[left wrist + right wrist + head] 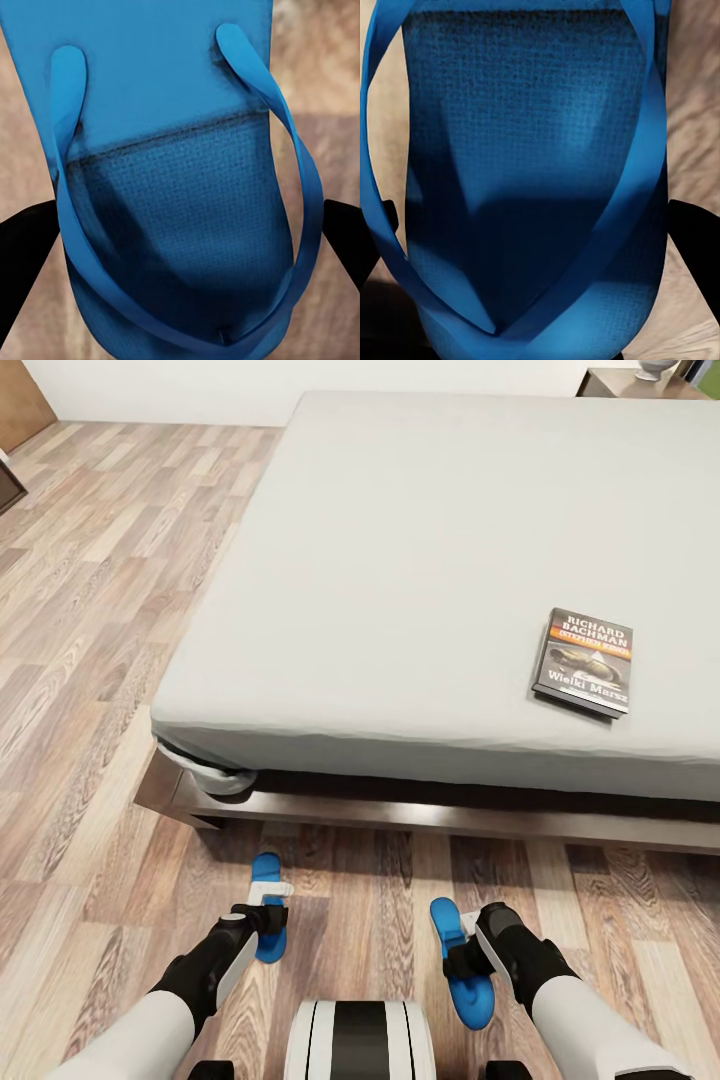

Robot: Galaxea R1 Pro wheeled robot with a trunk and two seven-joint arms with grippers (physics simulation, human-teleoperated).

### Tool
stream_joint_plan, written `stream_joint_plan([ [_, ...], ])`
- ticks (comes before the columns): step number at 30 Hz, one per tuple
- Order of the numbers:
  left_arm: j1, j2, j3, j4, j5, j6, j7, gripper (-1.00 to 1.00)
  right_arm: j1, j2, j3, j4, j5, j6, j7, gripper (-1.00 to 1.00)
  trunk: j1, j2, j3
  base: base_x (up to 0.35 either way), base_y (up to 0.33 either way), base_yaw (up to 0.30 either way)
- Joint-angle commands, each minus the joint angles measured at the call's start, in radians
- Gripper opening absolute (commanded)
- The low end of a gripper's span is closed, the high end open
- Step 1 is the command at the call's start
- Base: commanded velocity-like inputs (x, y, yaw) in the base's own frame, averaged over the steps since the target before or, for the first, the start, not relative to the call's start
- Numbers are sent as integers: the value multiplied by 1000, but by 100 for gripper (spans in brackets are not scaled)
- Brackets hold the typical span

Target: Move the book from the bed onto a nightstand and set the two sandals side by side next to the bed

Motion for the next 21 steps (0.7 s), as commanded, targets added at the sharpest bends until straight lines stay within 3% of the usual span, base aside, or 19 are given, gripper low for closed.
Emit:
stream_joint_plan([
  [1,1,1,-7,1,12,4,7,-100,0,0,2,-1,11,4,8,-100,0,0,-1,0,0,0],
  [15,1,1,-7,-3,12,4,8,-100,0,0,2,-1,11,4,8,-100,0,0,-1,0,0,0],
  [16,2,1,-7,-4,12,4,8,100,0,0,2,-1,11,4,8,-100,0,0,-1,0,0,0],
  [21,2,1,-7,-12,12,4,8,100,0,0,2,-1,11,4,8,-100,0,0,-1,0,0,0],
])
